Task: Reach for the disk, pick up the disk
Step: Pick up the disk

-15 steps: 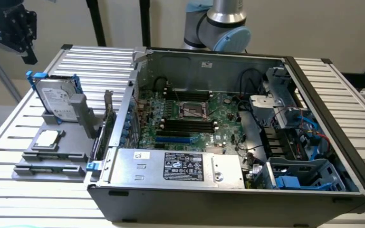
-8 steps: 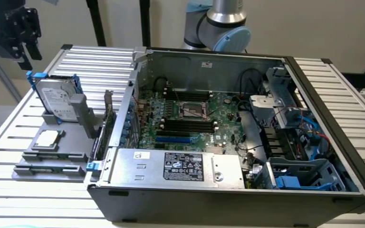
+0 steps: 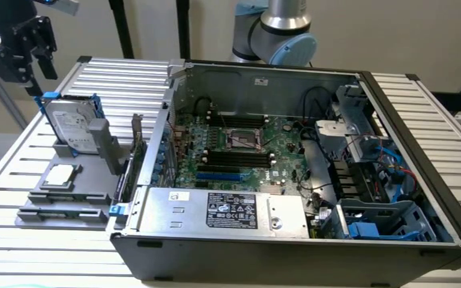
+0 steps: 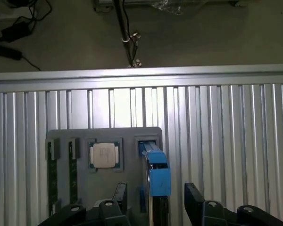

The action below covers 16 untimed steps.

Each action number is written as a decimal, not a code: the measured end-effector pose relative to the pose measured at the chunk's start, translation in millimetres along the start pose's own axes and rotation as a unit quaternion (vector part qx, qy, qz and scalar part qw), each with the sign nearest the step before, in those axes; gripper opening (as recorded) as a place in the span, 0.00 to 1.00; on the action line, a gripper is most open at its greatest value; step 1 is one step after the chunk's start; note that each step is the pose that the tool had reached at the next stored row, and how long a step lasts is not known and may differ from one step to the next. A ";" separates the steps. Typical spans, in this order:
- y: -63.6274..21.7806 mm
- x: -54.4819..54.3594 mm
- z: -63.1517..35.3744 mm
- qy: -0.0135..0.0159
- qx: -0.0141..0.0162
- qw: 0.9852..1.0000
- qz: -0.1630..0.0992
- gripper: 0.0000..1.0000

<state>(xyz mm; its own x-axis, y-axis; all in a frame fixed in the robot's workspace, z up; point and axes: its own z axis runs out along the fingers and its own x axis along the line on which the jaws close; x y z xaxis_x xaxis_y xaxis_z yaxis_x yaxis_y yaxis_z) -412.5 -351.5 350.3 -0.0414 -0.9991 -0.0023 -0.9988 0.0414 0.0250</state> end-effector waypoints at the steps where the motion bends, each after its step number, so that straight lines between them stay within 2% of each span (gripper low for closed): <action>1: 0.0 -0.2 1.8 0.000 0.000 1.000 -0.001 0.60; 16: -0.8 -5.2 29.1 0.000 0.000 1.000 -0.007 0.60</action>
<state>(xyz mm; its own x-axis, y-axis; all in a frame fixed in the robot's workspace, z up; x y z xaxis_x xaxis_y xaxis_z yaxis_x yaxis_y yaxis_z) -412.3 -346.2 321.2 -0.0284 -0.9996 -0.0023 -0.9993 0.0284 0.0251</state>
